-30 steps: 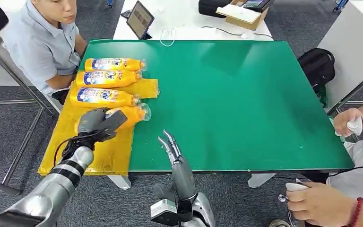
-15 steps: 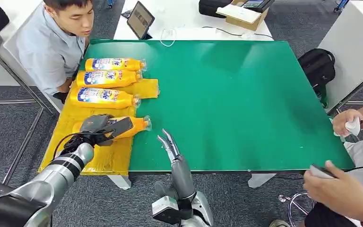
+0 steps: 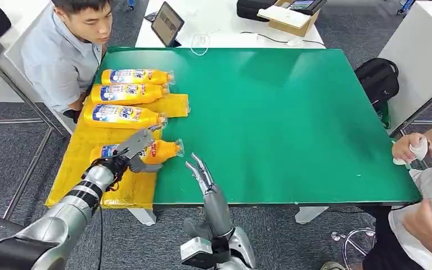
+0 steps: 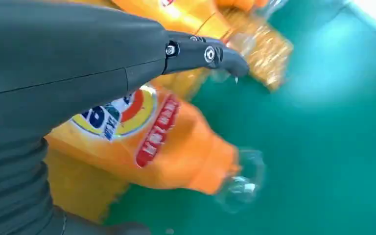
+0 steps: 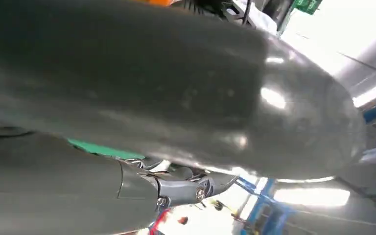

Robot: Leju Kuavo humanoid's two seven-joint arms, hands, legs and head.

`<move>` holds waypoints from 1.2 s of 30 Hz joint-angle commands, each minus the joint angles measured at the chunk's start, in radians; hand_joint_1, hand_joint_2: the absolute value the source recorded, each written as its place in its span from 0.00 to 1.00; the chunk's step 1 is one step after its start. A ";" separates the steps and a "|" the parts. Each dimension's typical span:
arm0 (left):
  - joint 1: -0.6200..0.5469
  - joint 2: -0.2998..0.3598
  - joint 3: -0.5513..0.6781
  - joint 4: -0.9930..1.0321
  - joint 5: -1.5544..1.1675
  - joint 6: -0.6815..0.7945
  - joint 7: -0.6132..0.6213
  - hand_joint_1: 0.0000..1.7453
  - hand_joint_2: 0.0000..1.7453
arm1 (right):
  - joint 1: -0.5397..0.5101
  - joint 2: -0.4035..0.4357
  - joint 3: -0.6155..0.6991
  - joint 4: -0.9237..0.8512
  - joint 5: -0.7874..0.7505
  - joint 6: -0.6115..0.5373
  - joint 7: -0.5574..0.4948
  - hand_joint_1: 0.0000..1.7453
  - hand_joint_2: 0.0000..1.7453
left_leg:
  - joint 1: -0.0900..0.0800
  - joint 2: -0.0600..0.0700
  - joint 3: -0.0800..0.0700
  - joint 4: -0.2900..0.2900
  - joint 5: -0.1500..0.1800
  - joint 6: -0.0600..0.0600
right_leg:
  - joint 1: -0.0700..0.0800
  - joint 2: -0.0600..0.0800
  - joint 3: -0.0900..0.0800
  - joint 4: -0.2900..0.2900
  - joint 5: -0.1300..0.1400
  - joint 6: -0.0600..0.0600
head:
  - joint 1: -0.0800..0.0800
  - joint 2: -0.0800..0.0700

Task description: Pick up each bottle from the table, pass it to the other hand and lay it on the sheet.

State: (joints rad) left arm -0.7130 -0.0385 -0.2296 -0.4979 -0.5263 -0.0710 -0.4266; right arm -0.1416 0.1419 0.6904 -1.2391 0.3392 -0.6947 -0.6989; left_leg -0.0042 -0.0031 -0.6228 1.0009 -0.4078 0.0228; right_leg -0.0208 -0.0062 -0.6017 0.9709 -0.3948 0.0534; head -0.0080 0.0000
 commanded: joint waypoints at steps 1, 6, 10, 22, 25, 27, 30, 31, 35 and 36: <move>0.120 -0.059 0.131 -0.336 0.221 0.049 -0.042 0.00 1.00 | 0.063 0.046 -0.134 -0.166 0.027 -0.003 0.001 0.00 0.00 | 0.001 -0.001 0.001 0.001 -0.002 -0.001 | 0.001 -0.001 0.002 0.001 -0.003 -0.002 | 0.000 0.000; 0.253 -0.090 0.144 -0.600 0.334 0.194 -0.100 0.00 1.00 | 0.073 0.073 -0.178 -0.193 0.027 -0.003 0.001 0.00 1.00 | 0.001 0.001 0.003 0.001 -0.003 -0.001 | 0.001 0.001 0.003 0.000 -0.003 -0.002 | 0.000 0.000; 0.334 -0.084 0.104 -0.733 0.405 0.247 -0.104 0.00 1.00 | 0.080 0.092 -0.231 -0.181 0.018 -0.003 0.001 0.00 1.00 | 0.001 0.001 0.002 0.001 -0.003 -0.001 | 0.001 0.001 0.002 0.000 -0.002 -0.002 | 0.000 0.000; 0.529 -0.184 -0.026 -0.851 0.497 0.390 -0.170 0.00 1.00 | 0.149 0.207 -0.614 -0.380 0.161 -0.003 0.001 0.00 1.00 | 0.000 -0.003 0.001 0.001 -0.003 -0.001 | 0.001 -0.003 0.002 0.000 -0.003 -0.002 | 0.000 0.000; 0.540 -0.205 -0.021 -0.843 0.557 0.379 -0.173 0.00 1.00 | 0.152 0.207 -0.686 -0.418 0.178 -0.003 0.001 0.00 1.00 | 0.000 -0.002 0.000 0.000 -0.002 -0.001 | 0.000 -0.002 0.001 -0.001 -0.002 -0.002 | 0.000 0.000; 0.564 -0.231 -0.022 -0.844 0.562 0.438 -0.236 0.00 1.00 | 0.147 0.207 -0.789 -0.471 0.178 -0.003 0.001 0.00 1.00 | 0.001 -0.001 0.002 0.001 -0.004 -0.001 | 0.001 -0.001 0.003 0.000 -0.003 -0.003 | 0.000 0.000; 0.575 -0.244 -0.010 -0.797 0.499 0.577 -0.270 0.00 1.00 | 0.151 0.207 -0.815 -0.438 0.147 -0.003 0.001 0.00 1.00 | 0.000 -0.004 0.002 0.000 -0.003 -0.001 | 0.001 -0.004 0.003 -0.001 -0.003 -0.002 | 0.000 0.000; 0.575 -0.244 -0.010 -0.797 0.499 0.577 -0.270 0.00 1.00 | 0.151 0.207 -0.815 -0.438 0.147 -0.003 0.001 0.00 1.00 | 0.000 -0.004 0.002 0.000 -0.002 0.000 | 0.001 -0.003 0.003 -0.002 -0.002 -0.001 | 0.000 0.000; 0.563 -0.246 0.005 -0.768 0.474 0.638 -0.272 0.00 1.00 | 0.152 0.207 -0.779 -0.425 0.171 -0.003 0.001 0.00 1.00 | 0.000 0.000 0.002 -0.001 -0.003 -0.001 | 0.000 0.000 0.002 -0.002 -0.002 -0.001 | 0.000 0.000; 0.560 -0.248 -0.001 -0.768 0.438 0.697 -0.272 0.00 1.00 | 0.152 0.207 -0.772 -0.399 0.171 -0.003 0.001 0.00 1.00 | 0.000 -0.002 0.001 -0.001 -0.002 0.000 | 0.000 -0.001 0.001 -0.002 -0.001 -0.001 | 0.000 0.000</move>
State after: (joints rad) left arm -0.1294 -0.2681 -0.2346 -1.3508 -0.0225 0.4985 -0.6943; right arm 0.0198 0.3353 -0.0187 -1.6708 0.4978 -0.6970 -0.6989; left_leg -0.0049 -0.0032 -0.6243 1.0009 -0.4090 0.0233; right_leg -0.0212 -0.0061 -0.6030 0.9698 -0.3951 0.0537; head -0.0080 0.0000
